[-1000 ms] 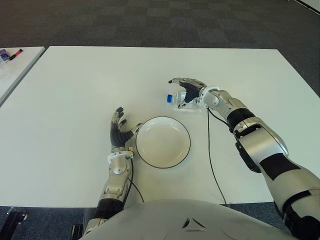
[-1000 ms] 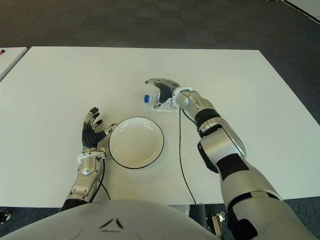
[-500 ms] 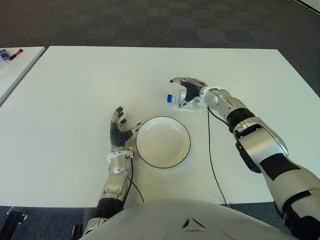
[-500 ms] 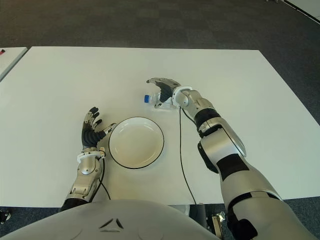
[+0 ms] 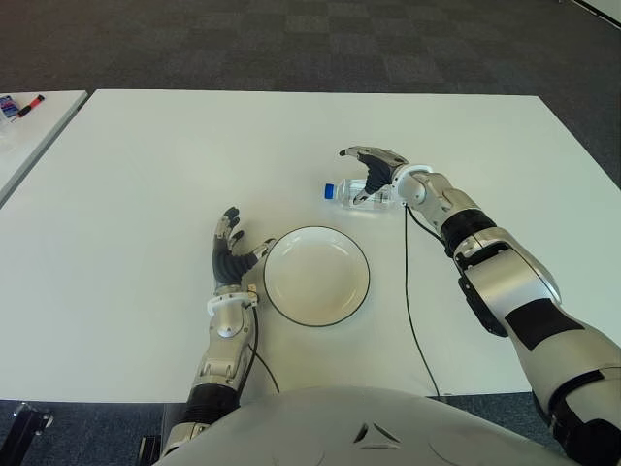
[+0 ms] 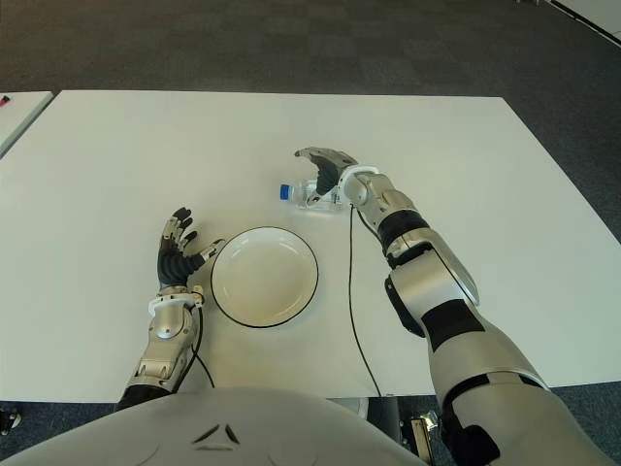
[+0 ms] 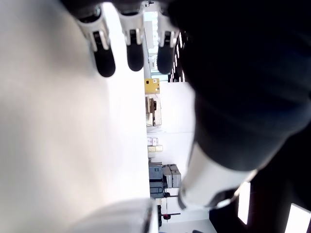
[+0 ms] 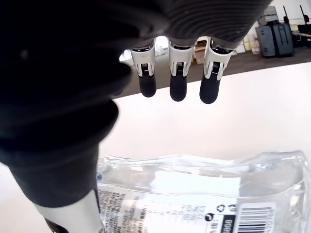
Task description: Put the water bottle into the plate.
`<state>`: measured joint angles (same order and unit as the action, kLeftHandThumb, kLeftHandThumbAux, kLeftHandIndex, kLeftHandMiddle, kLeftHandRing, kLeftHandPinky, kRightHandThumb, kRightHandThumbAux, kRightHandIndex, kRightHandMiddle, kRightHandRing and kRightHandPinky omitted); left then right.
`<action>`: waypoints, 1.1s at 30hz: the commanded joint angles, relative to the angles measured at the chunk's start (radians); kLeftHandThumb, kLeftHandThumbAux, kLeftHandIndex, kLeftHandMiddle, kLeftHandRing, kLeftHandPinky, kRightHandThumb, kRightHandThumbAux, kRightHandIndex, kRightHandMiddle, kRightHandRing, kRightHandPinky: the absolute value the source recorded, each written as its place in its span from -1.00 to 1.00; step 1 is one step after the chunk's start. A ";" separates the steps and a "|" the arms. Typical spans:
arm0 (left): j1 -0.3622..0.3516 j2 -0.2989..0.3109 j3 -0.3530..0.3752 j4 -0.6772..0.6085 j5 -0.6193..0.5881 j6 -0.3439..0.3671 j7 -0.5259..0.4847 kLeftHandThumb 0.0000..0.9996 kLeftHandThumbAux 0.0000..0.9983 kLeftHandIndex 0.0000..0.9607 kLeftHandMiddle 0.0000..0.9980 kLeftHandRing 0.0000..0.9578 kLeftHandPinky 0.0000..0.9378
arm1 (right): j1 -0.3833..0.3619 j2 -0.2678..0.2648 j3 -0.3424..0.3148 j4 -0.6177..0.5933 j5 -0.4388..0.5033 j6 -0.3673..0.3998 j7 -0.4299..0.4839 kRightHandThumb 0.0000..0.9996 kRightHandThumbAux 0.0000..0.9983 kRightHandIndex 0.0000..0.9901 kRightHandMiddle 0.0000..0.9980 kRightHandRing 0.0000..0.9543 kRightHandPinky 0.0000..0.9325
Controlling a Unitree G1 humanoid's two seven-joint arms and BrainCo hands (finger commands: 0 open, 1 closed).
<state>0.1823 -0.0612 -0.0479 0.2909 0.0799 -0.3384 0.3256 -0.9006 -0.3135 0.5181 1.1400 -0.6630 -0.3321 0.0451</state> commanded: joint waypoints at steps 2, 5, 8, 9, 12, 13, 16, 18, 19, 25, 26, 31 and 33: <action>0.007 -0.026 0.006 0.040 -0.005 0.019 -0.012 -1.00 0.96 -0.70 -0.72 -0.73 -0.67 | 0.018 0.011 0.000 0.017 -0.001 0.036 -0.020 -1.00 0.79 -1.00 -0.88 -0.83 -0.68; 0.006 -0.024 0.006 0.043 -0.005 0.015 -0.014 -1.00 0.95 -0.70 -0.71 -0.74 -0.68 | 0.014 0.018 0.003 0.033 -0.003 0.048 -0.031 -1.00 0.80 -1.00 -0.88 -0.83 -0.68; 0.004 -0.025 0.007 0.047 -0.008 0.011 -0.017 -1.00 0.93 -0.70 -0.71 -0.74 -0.68 | 0.012 0.023 0.007 0.041 -0.006 0.057 -0.041 -1.00 0.80 -1.00 -0.88 -0.83 -0.68; 0.003 -0.026 0.007 0.049 -0.009 0.008 -0.017 -1.00 0.93 -0.70 -0.71 -0.74 -0.68 | 0.012 0.024 0.008 0.044 -0.008 0.060 -0.046 -1.00 0.80 -1.00 -0.88 -0.83 -0.68; 0.001 -0.028 0.009 0.053 -0.008 0.003 -0.015 -1.00 0.93 -0.69 -0.71 -0.73 -0.68 | 0.013 0.025 0.011 0.052 -0.011 0.062 -0.061 -1.00 0.81 -1.00 -0.88 -0.83 -0.68; 0.001 -0.029 0.010 0.054 -0.008 0.001 -0.014 -1.00 0.93 -0.69 -0.70 -0.73 -0.68 | 0.014 0.025 0.012 0.053 -0.011 0.062 -0.066 -1.00 0.82 -1.00 -0.88 -0.83 -0.68; -0.001 -0.030 0.010 0.058 -0.006 -0.004 -0.012 -1.00 0.93 -0.68 -0.70 -0.73 -0.68 | 0.017 0.023 0.014 0.057 -0.012 0.060 -0.076 -1.00 0.83 -1.00 -0.88 -0.84 -0.68; -0.001 -0.030 0.010 0.060 -0.004 -0.007 -0.010 -1.00 0.92 -0.68 -0.70 -0.74 -0.68 | 0.021 0.022 0.014 0.059 -0.011 0.058 -0.085 -1.00 0.84 -1.00 -0.88 -0.83 -0.68; -0.001 -0.030 0.010 0.062 -0.003 -0.009 -0.010 -1.00 0.92 -0.68 -0.70 -0.74 -0.69 | 0.026 0.021 0.013 0.058 -0.009 0.058 -0.090 -1.00 0.84 -1.00 -0.88 -0.83 -0.67; -0.003 -0.029 0.009 0.065 -0.001 -0.014 -0.011 -1.00 0.91 -0.67 -0.69 -0.74 -0.68 | 0.044 0.020 0.004 0.052 0.002 0.054 -0.107 -1.00 0.85 -1.00 -0.87 -0.82 -0.66; -0.004 -0.028 0.010 0.067 -0.002 -0.014 -0.012 -1.00 0.91 -0.67 -0.69 -0.74 -0.68 | 0.047 0.020 0.001 0.049 0.005 0.053 -0.109 -1.00 0.85 -1.00 -0.87 -0.82 -0.66; -0.007 -0.028 0.011 0.071 -0.004 -0.018 -0.013 -1.00 0.92 -0.67 -0.68 -0.73 -0.68 | 0.060 0.020 -0.012 0.036 0.017 0.060 -0.117 -1.00 0.84 -1.00 -0.86 -0.81 -0.66; -0.009 -0.028 0.011 0.072 -0.004 -0.018 -0.013 -1.00 0.92 -0.67 -0.68 -0.73 -0.68 | 0.066 0.018 -0.018 0.028 0.020 0.066 -0.120 -1.00 0.83 -1.00 -0.88 -0.82 -0.68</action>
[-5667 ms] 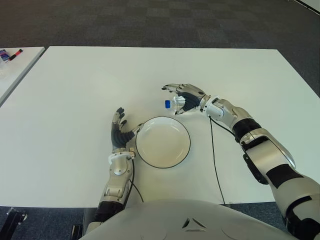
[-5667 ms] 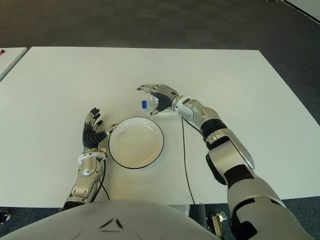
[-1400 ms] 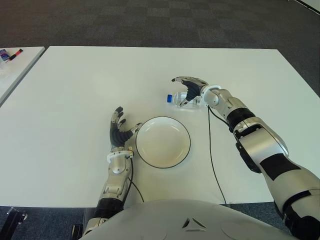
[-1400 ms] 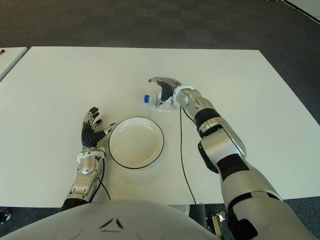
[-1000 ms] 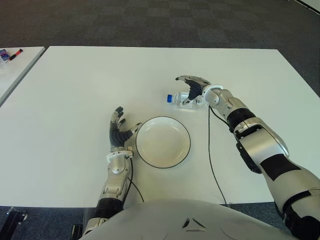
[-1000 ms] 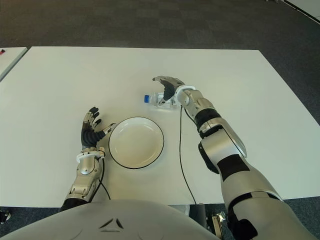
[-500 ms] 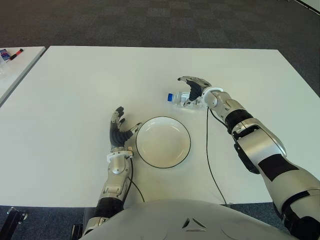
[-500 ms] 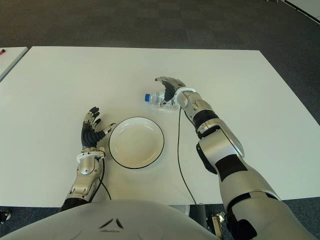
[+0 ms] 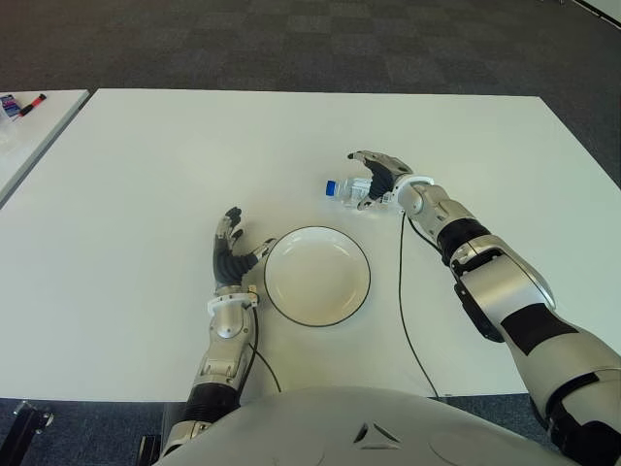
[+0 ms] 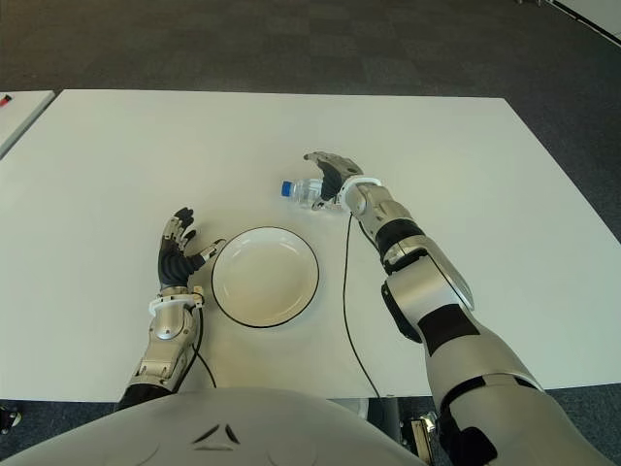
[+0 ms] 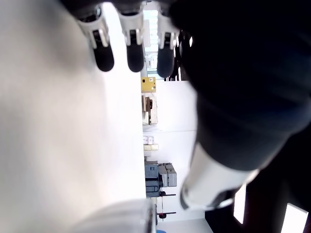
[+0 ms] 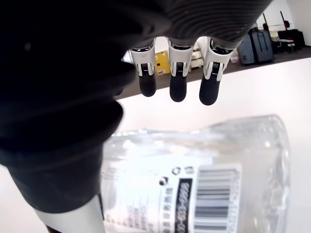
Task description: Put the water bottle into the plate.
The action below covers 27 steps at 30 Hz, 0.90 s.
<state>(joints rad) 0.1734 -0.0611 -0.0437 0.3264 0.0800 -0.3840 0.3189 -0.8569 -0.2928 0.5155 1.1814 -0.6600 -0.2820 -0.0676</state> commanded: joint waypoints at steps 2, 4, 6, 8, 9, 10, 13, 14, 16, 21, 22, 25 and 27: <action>0.000 -0.029 0.008 0.037 -0.005 0.029 -0.006 -1.00 0.92 -0.67 -0.68 -0.73 -0.68 | 0.025 -0.003 -0.019 -0.018 0.016 0.020 -0.008 -1.00 0.82 -1.00 -0.88 -0.83 -0.69; 0.000 -0.030 0.008 0.036 -0.006 0.031 -0.007 -1.00 0.92 -0.66 -0.68 -0.73 -0.68 | 0.027 -0.002 -0.023 -0.022 0.015 0.024 -0.007 -1.00 0.82 -1.00 -0.88 -0.83 -0.69; -0.001 -0.031 0.009 0.035 -0.008 0.033 -0.008 -1.00 0.92 -0.66 -0.68 -0.73 -0.68 | 0.030 -0.004 -0.028 -0.029 0.016 0.027 -0.006 -1.00 0.81 -1.00 -0.88 -0.83 -0.69; -0.001 -0.031 0.008 0.034 -0.009 0.035 -0.009 -1.00 0.92 -0.66 -0.68 -0.73 -0.68 | 0.035 -0.008 -0.034 -0.038 0.018 0.027 -0.002 -1.00 0.81 -1.00 -0.88 -0.83 -0.69; -0.001 -0.031 0.008 0.034 -0.009 0.035 -0.010 -1.00 0.93 -0.66 -0.68 -0.73 -0.68 | 0.038 -0.009 -0.037 -0.042 0.020 0.028 0.000 -1.00 0.81 -1.00 -0.88 -0.83 -0.68; -0.002 -0.032 0.008 0.034 -0.009 0.036 -0.010 -1.00 0.93 -0.65 -0.68 -0.73 -0.68 | 0.039 -0.010 -0.038 -0.045 0.020 0.028 0.001 -1.00 0.81 -1.00 -0.88 -0.83 -0.68; -0.003 -0.031 0.007 0.033 -0.008 0.037 -0.011 -1.00 0.93 -0.65 -0.68 -0.73 -0.69 | 0.043 -0.013 -0.043 -0.055 0.023 0.029 0.007 -1.00 0.81 -1.00 -0.88 -0.83 -0.68; -0.003 -0.031 0.006 0.033 -0.007 0.036 -0.012 -1.00 0.93 -0.65 -0.68 -0.73 -0.69 | 0.045 -0.016 -0.044 -0.060 0.025 0.030 0.011 -1.00 0.81 -1.00 -0.88 -0.83 -0.68; -0.003 -0.029 0.004 0.034 -0.005 0.034 -0.012 -1.00 0.94 -0.65 -0.68 -0.73 -0.69 | 0.048 -0.019 -0.046 -0.069 0.026 0.033 0.019 -1.00 0.81 -1.00 -0.88 -0.83 -0.68; -0.005 -0.030 0.004 0.036 -0.002 0.033 -0.009 -1.00 0.94 -0.65 -0.69 -0.73 -0.70 | 0.054 -0.028 -0.045 -0.091 0.029 0.059 0.056 -1.00 0.81 -1.00 -0.87 -0.83 -0.67; -0.005 -0.031 0.004 0.036 -0.001 0.032 -0.008 -1.00 0.94 -0.65 -0.69 -0.73 -0.70 | 0.055 -0.029 -0.045 -0.096 0.029 0.065 0.063 -1.00 0.81 -1.00 -0.87 -0.82 -0.66; -0.005 -0.031 0.003 0.037 0.001 0.031 -0.006 -1.00 0.93 -0.65 -0.69 -0.73 -0.71 | 0.060 -0.033 -0.048 -0.111 0.032 0.080 0.082 -1.00 0.81 -1.00 -0.86 -0.82 -0.65; -0.005 -0.030 0.002 0.037 0.005 0.029 -0.003 -1.00 0.93 -0.65 -0.69 -0.74 -0.71 | 0.065 -0.037 -0.051 -0.132 0.035 0.099 0.100 -1.00 0.80 -1.00 -0.86 -0.81 -0.65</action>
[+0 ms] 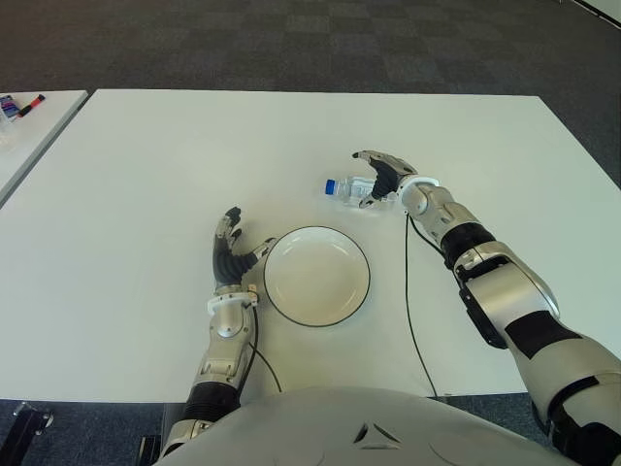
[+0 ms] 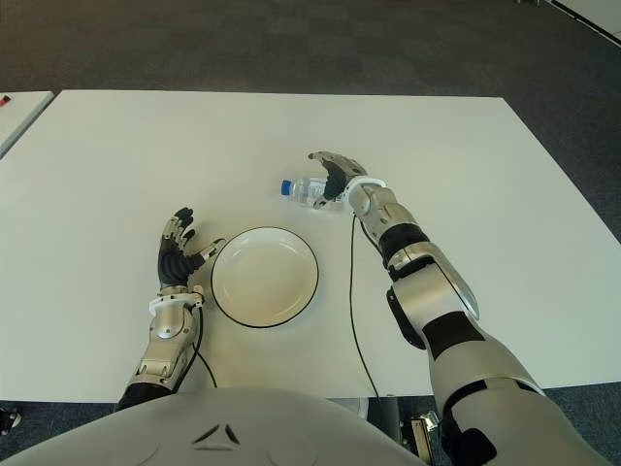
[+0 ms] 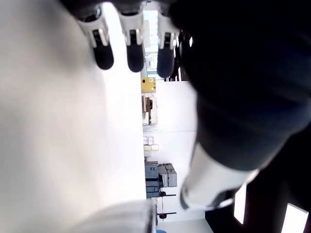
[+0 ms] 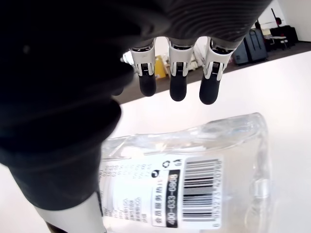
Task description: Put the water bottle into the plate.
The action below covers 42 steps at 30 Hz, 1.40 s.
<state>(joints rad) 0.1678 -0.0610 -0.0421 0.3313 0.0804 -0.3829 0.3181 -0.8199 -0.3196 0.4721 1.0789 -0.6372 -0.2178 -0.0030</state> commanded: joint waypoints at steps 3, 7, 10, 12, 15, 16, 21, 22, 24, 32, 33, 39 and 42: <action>0.001 -0.030 0.000 0.032 0.010 0.029 0.001 -1.00 0.91 -0.65 -0.69 -0.74 -0.71 | 0.034 -0.015 -0.010 -0.057 0.015 0.058 0.054 -1.00 0.79 -0.99 -0.84 -0.79 -0.63; 0.001 -0.029 0.000 0.030 0.014 0.037 0.003 -1.00 0.92 -0.65 -0.68 -0.74 -0.70 | 0.042 -0.019 -0.014 -0.097 0.014 0.090 0.075 -1.00 0.78 -0.98 -0.82 -0.77 -0.61; 0.000 -0.031 0.002 0.029 0.009 0.038 -0.001 -1.00 0.94 -0.64 -0.68 -0.73 -0.69 | 0.050 -0.021 -0.018 -0.125 0.013 0.110 0.081 -1.00 0.78 -0.97 -0.81 -0.76 -0.60; 0.000 -0.032 0.003 0.029 0.004 0.037 -0.005 -1.00 0.95 -0.64 -0.67 -0.73 -0.68 | 0.056 -0.023 -0.021 -0.149 0.011 0.123 0.082 -1.00 0.78 -0.97 -0.80 -0.74 -0.59; -0.001 -0.033 0.004 0.027 0.000 0.036 -0.008 -1.00 0.96 -0.65 -0.68 -0.72 -0.68 | 0.066 -0.025 -0.024 -0.182 0.010 0.140 0.084 -1.00 0.78 -0.96 -0.76 -0.71 -0.57; -0.001 -0.033 0.004 0.026 0.000 0.036 -0.008 -1.00 0.96 -0.65 -0.68 -0.72 -0.68 | 0.069 -0.026 -0.025 -0.191 0.010 0.144 0.084 -1.00 0.78 -0.96 -0.75 -0.70 -0.56; 0.000 -0.032 0.002 0.023 0.004 0.038 -0.005 -1.00 0.94 -0.66 -0.68 -0.72 -0.68 | 0.080 -0.029 -0.025 -0.225 0.008 0.162 0.092 -1.00 0.77 -0.95 -0.73 -0.68 -0.55; 0.000 -0.032 0.002 0.022 0.005 0.039 -0.005 -1.00 0.94 -0.66 -0.69 -0.72 -0.68 | 0.081 -0.030 -0.024 -0.230 0.008 0.165 0.094 -1.00 0.77 -0.94 -0.73 -0.68 -0.55; 0.001 -0.032 0.002 0.022 0.005 0.042 -0.005 -1.00 0.93 -0.66 -0.69 -0.72 -0.69 | 0.085 -0.031 -0.023 -0.242 0.007 0.172 0.102 -1.00 0.77 -0.94 -0.72 -0.68 -0.55; -0.004 -0.038 0.007 0.020 -0.005 0.056 -0.003 -1.00 0.94 -0.65 -0.68 -0.72 -0.70 | 0.073 -0.028 0.000 -0.244 -0.007 0.191 0.159 -1.00 0.76 -0.91 -0.74 -0.71 -0.59; -0.003 -0.039 0.006 0.019 -0.005 0.057 -0.002 -1.00 0.94 -0.65 -0.68 -0.72 -0.70 | 0.073 -0.028 0.001 -0.244 -0.009 0.191 0.161 -1.00 0.77 -0.91 -0.75 -0.72 -0.60; -0.001 -0.040 0.004 0.015 -0.001 0.054 0.000 -1.00 0.93 -0.64 -0.68 -0.72 -0.68 | 0.065 -0.009 0.028 -0.201 -0.020 0.150 0.164 -1.00 0.79 -0.92 -0.79 -0.77 -0.65; 0.001 -0.040 0.003 0.012 -0.001 0.052 0.000 -1.00 0.94 -0.64 -0.67 -0.72 -0.68 | 0.064 -0.012 0.033 -0.188 -0.017 0.119 0.166 -1.00 0.81 -0.90 -0.79 -0.79 -0.67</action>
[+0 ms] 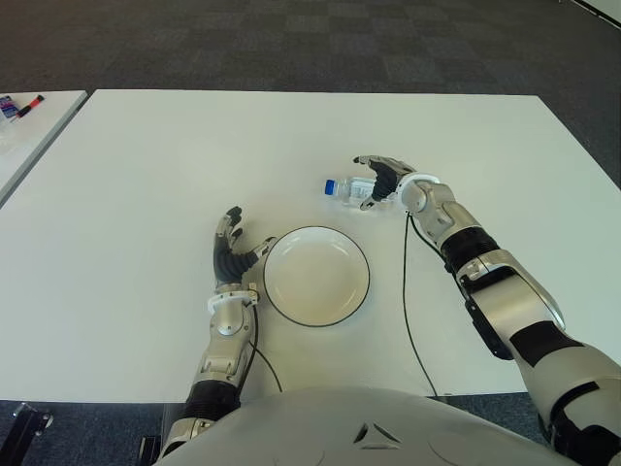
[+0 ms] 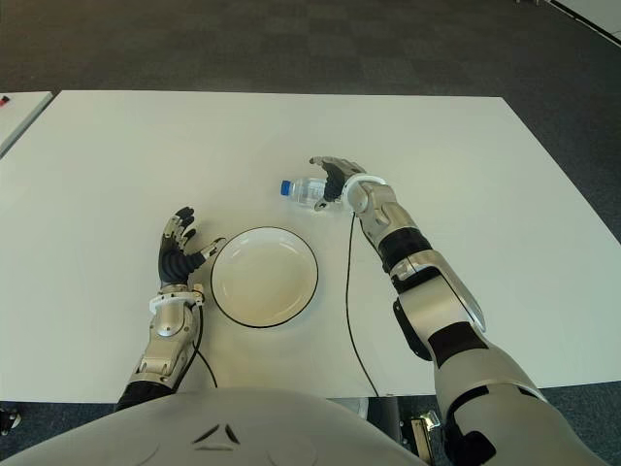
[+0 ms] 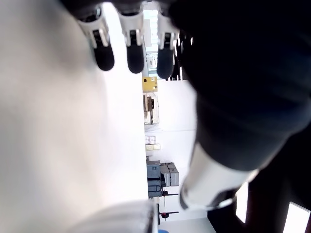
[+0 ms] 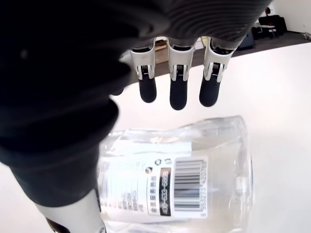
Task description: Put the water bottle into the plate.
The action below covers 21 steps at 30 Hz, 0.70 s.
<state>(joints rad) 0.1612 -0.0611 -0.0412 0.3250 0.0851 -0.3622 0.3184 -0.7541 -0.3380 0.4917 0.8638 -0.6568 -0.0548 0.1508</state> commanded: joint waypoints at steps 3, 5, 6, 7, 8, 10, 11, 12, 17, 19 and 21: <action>0.010 -0.043 0.001 0.014 -0.009 0.030 -0.003 -1.00 0.94 -0.63 -0.67 -0.72 -0.70 | -0.006 0.008 0.021 0.050 0.001 -0.079 0.009 -1.00 0.84 -0.87 -0.80 -0.81 -0.70; 0.012 -0.044 0.000 0.011 -0.009 0.030 -0.002 -1.00 0.95 -0.63 -0.67 -0.71 -0.70 | -0.011 0.010 0.026 0.069 -0.004 -0.096 0.005 -1.00 0.84 -0.86 -0.81 -0.82 -0.72; 0.012 -0.044 0.000 0.009 -0.009 0.030 -0.002 -1.00 0.95 -0.63 -0.67 -0.71 -0.70 | -0.014 0.011 0.028 0.077 -0.006 -0.104 0.003 -1.00 0.84 -0.86 -0.81 -0.83 -0.72; 0.013 -0.045 -0.001 0.008 -0.008 0.030 -0.001 -1.00 0.95 -0.63 -0.67 -0.71 -0.70 | -0.017 0.012 0.030 0.087 -0.008 -0.112 0.000 -1.00 0.83 -0.86 -0.81 -0.84 -0.73; 0.013 -0.045 -0.001 0.007 -0.007 0.031 0.000 -1.00 0.95 -0.63 -0.67 -0.71 -0.70 | -0.020 0.013 0.031 0.094 -0.009 -0.119 -0.002 -1.00 0.83 -0.86 -0.82 -0.84 -0.73; 0.014 -0.045 -0.003 0.006 -0.003 0.031 0.004 -1.00 0.95 -0.63 -0.67 -0.71 -0.69 | -0.024 0.012 0.035 0.103 -0.012 -0.133 -0.004 -1.00 0.83 -0.85 -0.81 -0.85 -0.73; 0.015 -0.045 -0.003 0.004 -0.001 0.034 0.006 -1.00 0.95 -0.63 -0.67 -0.71 -0.69 | -0.027 0.013 0.038 0.110 -0.014 -0.140 -0.005 -1.00 0.82 -0.84 -0.81 -0.85 -0.73; 0.015 -0.045 -0.003 0.003 0.001 0.035 0.007 -1.00 0.96 -0.63 -0.67 -0.71 -0.69 | -0.030 0.014 0.040 0.116 -0.015 -0.145 -0.006 -1.00 0.82 -0.80 -0.81 -0.85 -0.73; 0.017 -0.047 -0.004 -0.003 0.001 0.045 0.009 -1.00 0.96 -0.63 -0.67 -0.71 -0.68 | -0.042 0.018 0.049 0.137 -0.017 -0.161 -0.006 -1.00 0.83 -0.70 -0.80 -0.86 -0.76; 0.018 -0.048 -0.004 -0.005 0.000 0.045 0.009 -1.00 0.96 -0.63 -0.66 -0.71 -0.67 | -0.047 0.019 0.055 0.145 -0.022 -0.165 -0.007 -1.00 0.84 -0.65 -0.80 -0.87 -0.78; 0.019 -0.049 -0.004 -0.007 -0.001 0.044 0.008 -1.00 0.96 -0.63 -0.66 -0.71 -0.67 | -0.052 0.020 0.064 0.152 -0.031 -0.169 -0.011 -1.00 0.84 -0.61 -0.81 -0.88 -0.80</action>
<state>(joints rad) 0.1633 -0.0613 -0.0436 0.3100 0.0872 -0.3514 0.3190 -0.7926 -0.3267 0.5386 0.9965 -0.6707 -0.2109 0.1415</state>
